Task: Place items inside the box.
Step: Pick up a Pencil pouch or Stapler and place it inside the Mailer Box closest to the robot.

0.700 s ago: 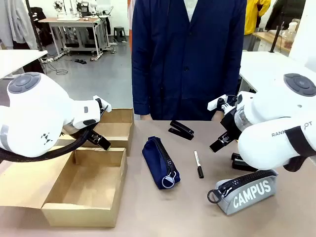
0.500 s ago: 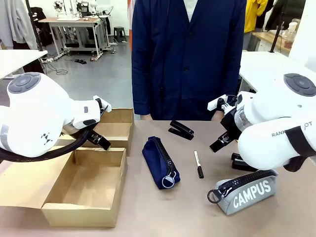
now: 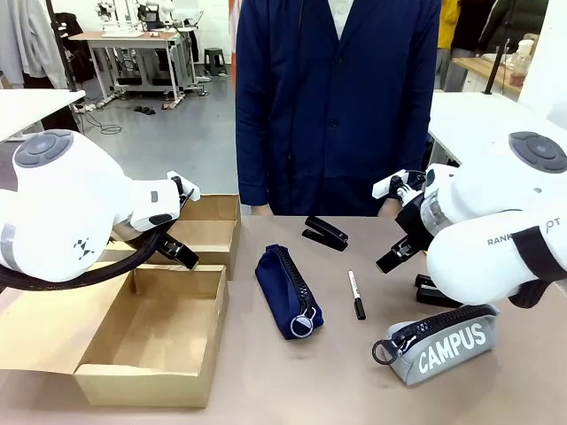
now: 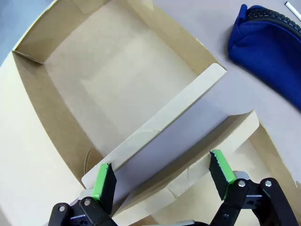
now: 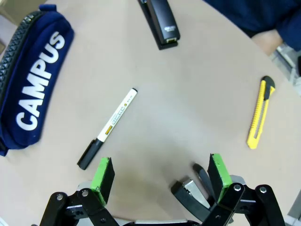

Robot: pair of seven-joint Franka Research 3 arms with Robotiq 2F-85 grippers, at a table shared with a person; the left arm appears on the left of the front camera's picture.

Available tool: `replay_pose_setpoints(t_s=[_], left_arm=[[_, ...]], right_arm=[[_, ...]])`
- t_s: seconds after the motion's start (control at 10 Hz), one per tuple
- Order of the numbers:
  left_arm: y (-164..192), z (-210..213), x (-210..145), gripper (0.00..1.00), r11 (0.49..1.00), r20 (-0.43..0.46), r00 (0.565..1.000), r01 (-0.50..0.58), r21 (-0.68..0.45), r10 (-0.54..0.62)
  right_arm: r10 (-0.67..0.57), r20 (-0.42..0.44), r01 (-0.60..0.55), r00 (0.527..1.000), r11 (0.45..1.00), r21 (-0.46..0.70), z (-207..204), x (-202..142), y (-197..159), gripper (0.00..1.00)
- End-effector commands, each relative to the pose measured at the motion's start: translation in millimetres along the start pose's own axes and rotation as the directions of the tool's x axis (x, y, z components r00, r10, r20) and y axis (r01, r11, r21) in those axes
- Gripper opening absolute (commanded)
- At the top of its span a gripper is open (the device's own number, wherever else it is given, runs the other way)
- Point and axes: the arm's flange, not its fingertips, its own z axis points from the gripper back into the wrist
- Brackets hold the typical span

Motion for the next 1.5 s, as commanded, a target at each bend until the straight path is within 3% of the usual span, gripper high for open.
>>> replay_pose_setpoints(t_s=[0.0, 0.6, 0.7, 0.8, 0.9, 1.0, 1.1, 1.2, 1.3, 1.4], left_arm=[[0, 0, 0, 1.0, 1.0, 0.0, 1.0, 0.0, 0.0, 0.0], [0, 0, 0, 1.0, 1.0, 0.0, 1.0, 0.0, 0.0, 0.0], [-1, 28, 0, 1.0, 0.998, 0.029, 0.999, 0.033, -0.059, -0.031], [3, 74, -1, 1.0, 0.99, 0.065, 0.998, 0.023, -0.139, -0.014], [10, 117, -5, 1.0, 0.983, 0.006, 0.995, -0.1, -0.157, 0.102], [23, 155, -15, 1.0, 0.95, 0.029, 0.984, -0.16, -0.269, 0.174], [47, 182, -32, 1.0, 0.886, 0.005, 0.977, -0.19, -0.423, 0.212], [88, 203, -60, 1.0, 0.789, 0.017, 0.949, -0.252, -0.56, 0.315], [133, 215, -97, 1.0, 0.65, 0.037, 0.906, -0.274, -0.709, 0.422], [177, 220, -143, 1.0, 0.495, 0.05, 0.783, -0.341, -0.799, 0.62]], right_arm=[[-0.001, 0.0, 0.001, 1.0, 1.0, 0.0, 0, 0, 0, 1.0], [0.0, 0.0, 0.0, 1.0, 1.0, 0.0, 0, 0, 0, 1.0], [-0.02, -0.006, 0.021, 1.0, 0.999, 0.036, 26, 2, -6, 1.0], [-0.208, -0.032, 0.21, 0.978, 0.976, 0.061, 72, 3, -21, 1.0], [-0.383, -0.049, 0.386, 0.922, 0.918, 0.089, 119, -5, -38, 1.0], [-0.482, -0.082, 0.489, 0.872, 0.862, 0.135, 161, -25, -53, 1.0], [-0.527, -0.076, 0.525, 0.846, 0.8, 0.29, 193, -55, -75, 1.0], [-0.651, -0.068, 0.608, 0.756, 0.66, 0.44, 218, -98, -112, 1.0], [-0.766, -0.065, 0.643, 0.639, 0.487, 0.591, 226, -145, -151, 1.0], [-0.873, -0.068, 0.657, 0.484, 0.31, 0.688, 226, -194, -182, 1.0]])
